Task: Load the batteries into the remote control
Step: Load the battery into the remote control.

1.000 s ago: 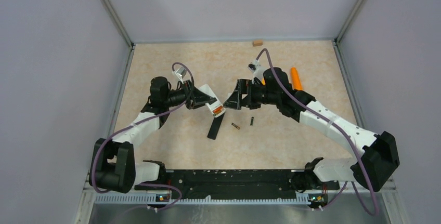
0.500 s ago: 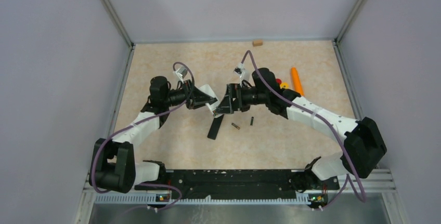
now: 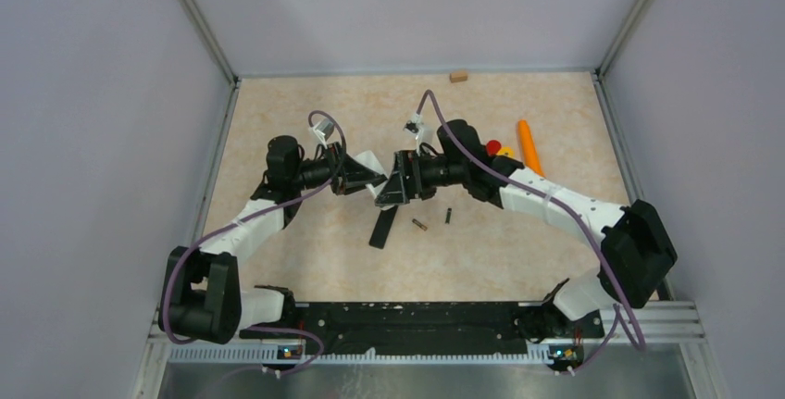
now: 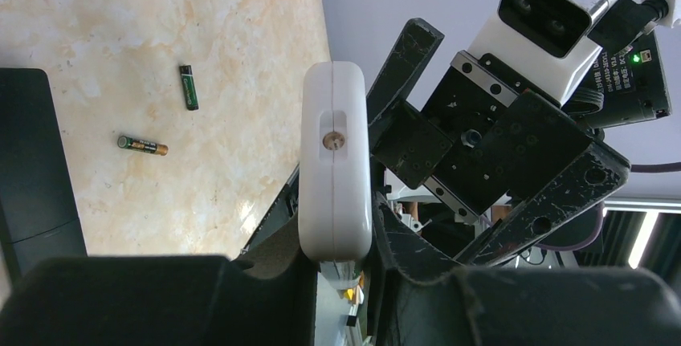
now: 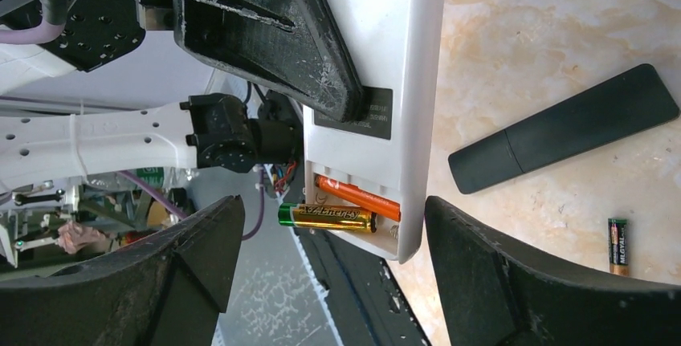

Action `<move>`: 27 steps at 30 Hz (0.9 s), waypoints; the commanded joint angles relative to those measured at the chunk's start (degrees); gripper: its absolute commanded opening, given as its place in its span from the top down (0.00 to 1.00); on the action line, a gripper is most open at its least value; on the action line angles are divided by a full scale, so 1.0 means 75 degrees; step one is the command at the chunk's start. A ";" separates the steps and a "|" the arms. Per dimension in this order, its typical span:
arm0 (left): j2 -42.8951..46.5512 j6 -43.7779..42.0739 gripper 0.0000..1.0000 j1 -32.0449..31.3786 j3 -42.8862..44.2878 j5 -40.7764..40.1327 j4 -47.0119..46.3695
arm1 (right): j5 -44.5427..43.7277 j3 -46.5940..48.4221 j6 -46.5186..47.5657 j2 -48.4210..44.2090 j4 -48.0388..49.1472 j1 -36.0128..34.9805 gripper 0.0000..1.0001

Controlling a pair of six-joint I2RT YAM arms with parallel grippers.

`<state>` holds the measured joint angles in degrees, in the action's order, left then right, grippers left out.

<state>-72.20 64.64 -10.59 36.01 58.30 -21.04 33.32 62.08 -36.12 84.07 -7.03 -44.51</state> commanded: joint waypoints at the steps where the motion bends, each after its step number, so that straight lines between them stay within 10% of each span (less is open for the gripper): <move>1: 0.0102 0.0039 1.00 0.0029 0.0228 0.0188 -0.0558 | 0.0091 0.0398 0.0003 0.0149 0.0234 -0.0065 0.18; 27: 0.0113 0.0040 1.00 0.0029 0.0220 0.0206 -0.0501 | 0.0116 0.0532 -0.0152 0.0368 0.0260 -0.0070 0.48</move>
<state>-72.20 64.64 -10.55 36.01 59.13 -21.12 33.69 62.81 -37.23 86.78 -7.09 -44.51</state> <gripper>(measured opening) 0.254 0.529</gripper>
